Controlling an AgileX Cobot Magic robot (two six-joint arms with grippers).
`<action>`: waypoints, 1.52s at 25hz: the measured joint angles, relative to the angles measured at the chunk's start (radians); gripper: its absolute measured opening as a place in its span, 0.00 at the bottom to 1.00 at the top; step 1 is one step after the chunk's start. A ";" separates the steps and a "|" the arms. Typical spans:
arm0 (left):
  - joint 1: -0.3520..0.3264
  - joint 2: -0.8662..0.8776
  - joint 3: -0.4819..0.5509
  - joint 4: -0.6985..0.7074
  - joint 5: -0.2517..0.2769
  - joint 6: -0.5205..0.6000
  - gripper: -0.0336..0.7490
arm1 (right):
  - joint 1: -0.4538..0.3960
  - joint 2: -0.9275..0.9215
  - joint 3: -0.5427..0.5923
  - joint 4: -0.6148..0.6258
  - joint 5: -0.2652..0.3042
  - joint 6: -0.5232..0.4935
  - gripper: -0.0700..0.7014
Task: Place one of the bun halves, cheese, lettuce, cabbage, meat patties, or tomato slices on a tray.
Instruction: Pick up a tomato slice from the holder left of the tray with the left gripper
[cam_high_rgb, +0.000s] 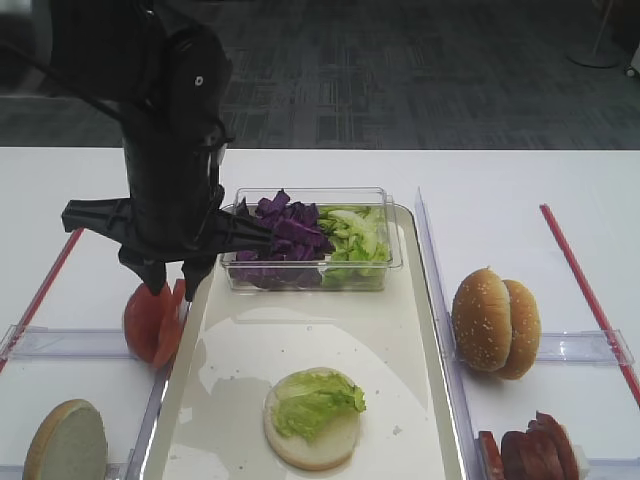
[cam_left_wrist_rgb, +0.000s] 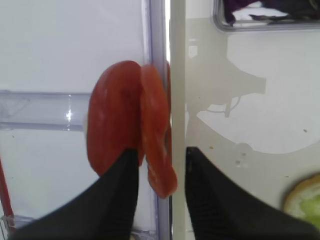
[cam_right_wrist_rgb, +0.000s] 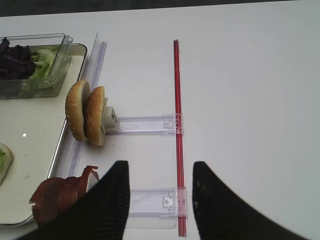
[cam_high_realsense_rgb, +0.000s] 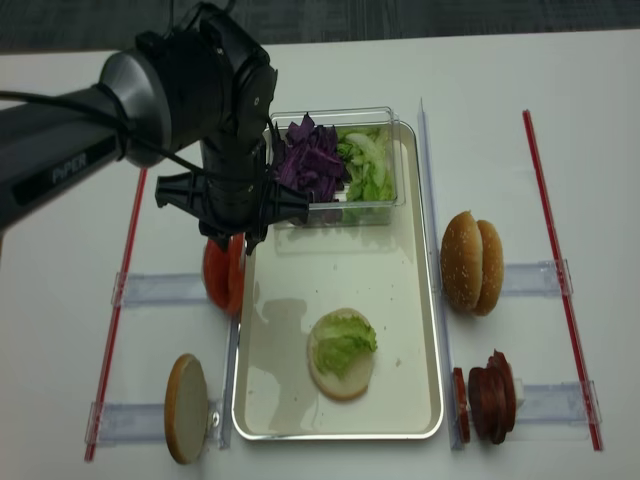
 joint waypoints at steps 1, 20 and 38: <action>0.000 0.000 0.000 0.000 0.000 0.000 0.33 | 0.000 0.000 0.000 0.000 0.000 0.000 0.53; 0.000 0.083 -0.002 0.000 0.000 0.000 0.33 | 0.000 0.000 0.000 0.000 0.000 0.000 0.53; 0.022 0.105 -0.002 0.015 -0.014 0.000 0.33 | 0.000 0.000 0.000 0.000 0.000 0.000 0.53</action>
